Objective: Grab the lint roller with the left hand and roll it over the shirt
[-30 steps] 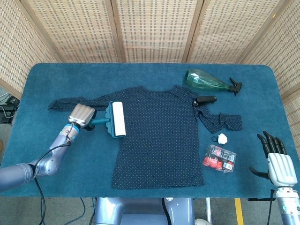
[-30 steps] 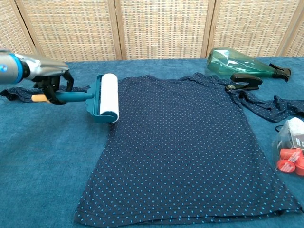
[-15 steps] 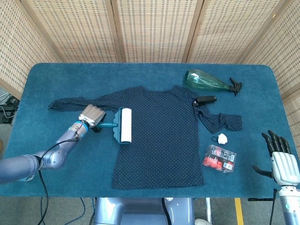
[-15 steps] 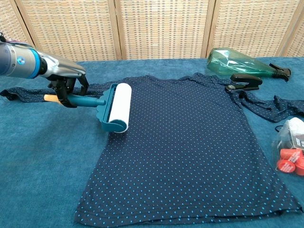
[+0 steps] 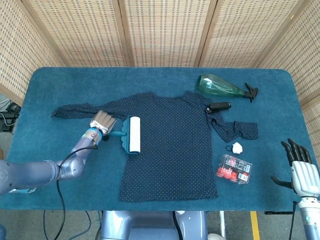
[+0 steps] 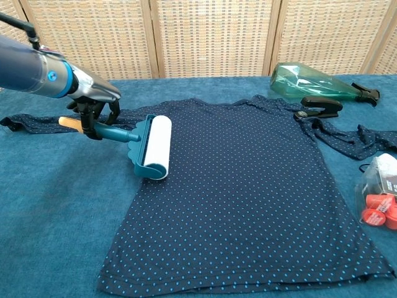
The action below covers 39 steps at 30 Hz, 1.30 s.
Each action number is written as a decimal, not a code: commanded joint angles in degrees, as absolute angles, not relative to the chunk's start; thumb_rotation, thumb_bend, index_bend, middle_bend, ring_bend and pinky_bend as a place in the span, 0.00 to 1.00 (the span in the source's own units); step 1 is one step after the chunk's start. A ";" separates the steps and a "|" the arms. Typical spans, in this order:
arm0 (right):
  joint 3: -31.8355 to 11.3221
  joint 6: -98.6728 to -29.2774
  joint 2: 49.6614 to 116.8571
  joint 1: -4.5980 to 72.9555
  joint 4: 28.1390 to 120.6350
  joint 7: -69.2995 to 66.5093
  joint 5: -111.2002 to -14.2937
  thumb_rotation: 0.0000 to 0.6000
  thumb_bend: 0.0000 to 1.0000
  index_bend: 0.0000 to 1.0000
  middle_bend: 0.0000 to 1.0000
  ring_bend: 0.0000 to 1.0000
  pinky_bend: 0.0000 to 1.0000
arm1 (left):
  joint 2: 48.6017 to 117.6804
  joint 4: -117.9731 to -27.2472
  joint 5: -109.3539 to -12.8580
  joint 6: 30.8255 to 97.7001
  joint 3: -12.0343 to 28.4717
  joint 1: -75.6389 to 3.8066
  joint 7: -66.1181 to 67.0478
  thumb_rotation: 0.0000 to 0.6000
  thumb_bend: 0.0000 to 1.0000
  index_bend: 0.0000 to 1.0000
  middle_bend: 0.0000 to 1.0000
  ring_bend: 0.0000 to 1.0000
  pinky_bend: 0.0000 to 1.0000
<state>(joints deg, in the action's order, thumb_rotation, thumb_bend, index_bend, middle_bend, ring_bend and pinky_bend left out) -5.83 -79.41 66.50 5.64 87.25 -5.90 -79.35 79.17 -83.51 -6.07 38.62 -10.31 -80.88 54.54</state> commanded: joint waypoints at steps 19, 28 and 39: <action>-5.67 -78.43 65.80 5.77 86.94 -9.37 -79.67 1.00 0.05 0.00 0.00 0.00 0.00 | 89.49 -81.75 11.80 45.26 -10.08 -91.87 67.13 1.00 0.51 0.85 0.92 0.76 0.68; -6.00 -77.83 65.57 5.83 86.26 -10.94 -78.93 1.00 0.05 0.00 0.00 0.00 0.00 | 92.66 -78.34 17.21 45.26 -6.93 -95.00 72.21 1.00 0.51 0.85 0.92 0.76 0.68; -5.98 -77.05 65.18 5.94 85.95 -12.67 -78.80 1.00 0.05 0.00 0.00 0.00 0.00 | 98.32 -71.82 23.56 45.95 -2.41 -97.65 79.88 1.00 0.51 0.85 0.92 0.76 0.68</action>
<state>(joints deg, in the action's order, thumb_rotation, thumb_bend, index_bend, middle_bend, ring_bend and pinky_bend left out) -5.98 -77.07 65.19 5.94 85.97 -12.65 -78.81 97.65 -72.42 22.83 45.74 -3.14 -97.28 79.05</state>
